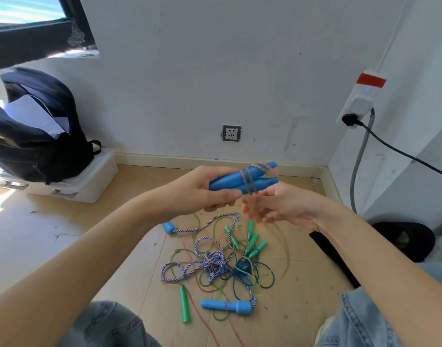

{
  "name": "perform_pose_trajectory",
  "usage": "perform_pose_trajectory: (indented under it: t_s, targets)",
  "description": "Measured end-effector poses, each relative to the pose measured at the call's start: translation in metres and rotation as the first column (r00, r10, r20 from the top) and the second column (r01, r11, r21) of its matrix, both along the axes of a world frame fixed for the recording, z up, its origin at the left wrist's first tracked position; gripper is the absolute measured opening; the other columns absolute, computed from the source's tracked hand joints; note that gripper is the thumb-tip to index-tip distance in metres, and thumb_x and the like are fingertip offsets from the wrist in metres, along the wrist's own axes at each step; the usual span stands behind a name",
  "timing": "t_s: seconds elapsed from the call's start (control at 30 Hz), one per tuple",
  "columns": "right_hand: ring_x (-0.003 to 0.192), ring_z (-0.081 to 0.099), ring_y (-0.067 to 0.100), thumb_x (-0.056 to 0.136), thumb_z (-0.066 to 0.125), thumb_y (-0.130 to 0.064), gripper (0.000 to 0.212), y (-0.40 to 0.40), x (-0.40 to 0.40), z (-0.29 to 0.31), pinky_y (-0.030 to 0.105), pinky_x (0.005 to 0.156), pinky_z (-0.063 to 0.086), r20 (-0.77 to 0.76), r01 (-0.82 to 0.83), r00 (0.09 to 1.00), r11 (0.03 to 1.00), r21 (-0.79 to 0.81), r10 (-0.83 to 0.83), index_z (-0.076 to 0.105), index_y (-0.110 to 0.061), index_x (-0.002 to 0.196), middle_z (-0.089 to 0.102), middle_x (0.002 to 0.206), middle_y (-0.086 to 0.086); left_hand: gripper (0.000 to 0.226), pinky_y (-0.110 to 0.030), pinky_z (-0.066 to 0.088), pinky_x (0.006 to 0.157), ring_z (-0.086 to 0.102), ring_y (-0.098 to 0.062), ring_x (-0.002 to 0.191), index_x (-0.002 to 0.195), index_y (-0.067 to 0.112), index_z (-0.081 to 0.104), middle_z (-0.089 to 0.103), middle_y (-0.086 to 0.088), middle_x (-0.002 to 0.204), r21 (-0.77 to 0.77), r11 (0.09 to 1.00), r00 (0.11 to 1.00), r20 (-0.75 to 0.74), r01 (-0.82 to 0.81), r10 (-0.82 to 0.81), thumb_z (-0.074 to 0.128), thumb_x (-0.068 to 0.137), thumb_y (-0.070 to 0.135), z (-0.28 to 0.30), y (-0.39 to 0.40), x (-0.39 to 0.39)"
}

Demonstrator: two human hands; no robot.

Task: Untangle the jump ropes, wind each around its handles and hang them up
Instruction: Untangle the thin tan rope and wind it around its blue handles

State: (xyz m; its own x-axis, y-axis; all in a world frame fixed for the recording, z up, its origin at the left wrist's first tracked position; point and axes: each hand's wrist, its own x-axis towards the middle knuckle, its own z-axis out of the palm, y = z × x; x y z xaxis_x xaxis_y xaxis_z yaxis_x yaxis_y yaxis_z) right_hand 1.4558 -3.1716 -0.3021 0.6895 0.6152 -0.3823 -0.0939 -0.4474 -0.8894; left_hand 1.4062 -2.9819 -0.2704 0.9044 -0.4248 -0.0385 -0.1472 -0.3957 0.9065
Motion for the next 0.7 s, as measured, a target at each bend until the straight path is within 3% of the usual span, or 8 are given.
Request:
perform_pose_trajectory:
  t_s: [0.07, 0.13, 0.17, 0.23, 0.33, 0.47, 0.57, 0.7]
  targets:
    - [0.088, 0.062, 0.015, 0.09, 0.053, -0.018, 0.017, 0.002, 0.002, -0.001, 0.025, 0.086, 0.047, -0.031, 0.045, 0.999, 0.973, 0.228, -0.039, 0.065, -0.009, 0.098, 0.068, 0.09, 0.003, 0.011, -0.014, 0.039, 0.051, 0.045, -0.004, 0.057, 0.099, 0.018, 0.061, 0.054, 0.009, 0.066, -0.051, 0.998, 0.996, -0.085, -0.046, 0.041, 0.055, 0.091, 0.014, 0.001, 0.003, 0.001]
    - [0.078, 0.062, 0.016, 0.095, 0.043, -0.01, 0.022, 0.007, -0.001, 0.002, 0.03, 0.085, 0.049, -0.182, 0.079, 0.983, 0.894, 0.442, 0.003, 0.062, -0.005, 0.103, 0.065, 0.083, 0.006, 0.01, -0.013, 0.039, 0.05, 0.045, -0.004, 0.055, 0.096, 0.02, 0.062, 0.054, 0.008, 0.065, -0.126, 0.985, 0.983, -0.156, -0.118, 0.098, 0.054, 0.092, 0.015, 0.0, 0.003, 0.004]
    - [0.064, 0.056, 0.013, 0.095, 0.043, -0.011, 0.021, 0.008, -0.004, 0.003, 0.028, 0.074, 0.051, -0.204, 0.095, 0.979, 0.884, 0.459, 0.001, 0.062, -0.005, 0.102, 0.06, 0.071, 0.002, 0.01, -0.013, 0.038, 0.049, 0.044, -0.004, 0.054, 0.095, 0.02, 0.061, 0.053, 0.006, 0.065, -0.185, 0.966, 0.969, -0.203, -0.178, 0.139, 0.053, 0.092, 0.014, -0.001, 0.003, 0.007]
    - [0.046, 0.035, 0.005, 0.094, 0.049, -0.016, 0.018, 0.011, -0.006, 0.001, 0.018, 0.046, 0.038, -0.064, 0.107, 0.994, 0.941, 0.321, -0.091, 0.064, -0.009, 0.088, 0.043, 0.056, -0.006, 0.009, -0.013, 0.036, 0.045, 0.044, -0.004, 0.05, 0.094, 0.017, 0.059, 0.051, 0.002, 0.067, -0.328, 0.882, 0.921, -0.31, -0.338, 0.238, 0.052, 0.092, 0.013, -0.003, 0.009, 0.014]
    - [0.039, 0.023, 0.005, 0.094, 0.048, -0.03, 0.032, 0.011, -0.008, -0.001, 0.015, 0.037, 0.021, 0.078, 0.047, 0.995, 0.991, 0.122, -0.057, 0.059, -0.015, 0.069, 0.033, 0.049, -0.008, 0.007, -0.012, 0.034, 0.039, 0.044, -0.005, 0.045, 0.095, 0.014, 0.056, 0.048, -0.003, 0.069, -0.4, 0.717, 0.811, -0.411, -0.571, 0.417, 0.05, 0.094, 0.012, -0.005, 0.032, 0.023]
    - [0.039, 0.018, 0.008, 0.096, 0.044, -0.034, 0.039, 0.012, -0.006, 0.002, 0.016, 0.034, 0.017, -0.055, -0.05, 0.997, 0.984, 0.172, 0.061, 0.05, -0.02, 0.06, 0.028, 0.047, -0.007, 0.014, -0.02, 0.038, 0.048, 0.043, -0.013, 0.056, 0.106, 0.015, 0.055, 0.052, -0.003, 0.07, 0.169, 0.753, 0.756, -0.061, -0.636, 0.652, 0.051, 0.093, 0.013, -0.03, 0.048, 0.029]
    - [0.036, 0.017, 0.005, 0.096, 0.043, -0.03, 0.039, 0.012, -0.004, 0.003, 0.014, 0.031, 0.018, -0.22, 0.066, 0.976, 0.949, 0.309, 0.004, 0.045, -0.019, 0.059, 0.026, 0.045, -0.008, 0.018, -0.029, 0.038, 0.066, 0.051, -0.022, 0.077, 0.11, 0.014, 0.054, 0.061, -0.009, 0.093, 0.617, 0.625, 0.868, 0.228, -0.479, 0.441, 0.05, 0.092, 0.015, -0.046, 0.041, 0.028]
    - [0.035, 0.016, 0.005, 0.097, 0.042, -0.029, 0.04, 0.006, 0.002, 0.007, 0.016, 0.03, 0.016, -0.195, 0.234, 0.964, 0.923, 0.305, -0.179, 0.041, -0.018, 0.059, 0.025, 0.043, -0.008, 0.03, -0.032, 0.044, 0.079, 0.059, -0.026, 0.098, 0.124, 0.019, 0.051, 0.062, -0.009, 0.114, 0.851, 0.521, 0.998, 0.052, -0.067, 0.043, 0.048, 0.094, 0.019, -0.052, 0.009, 0.01]
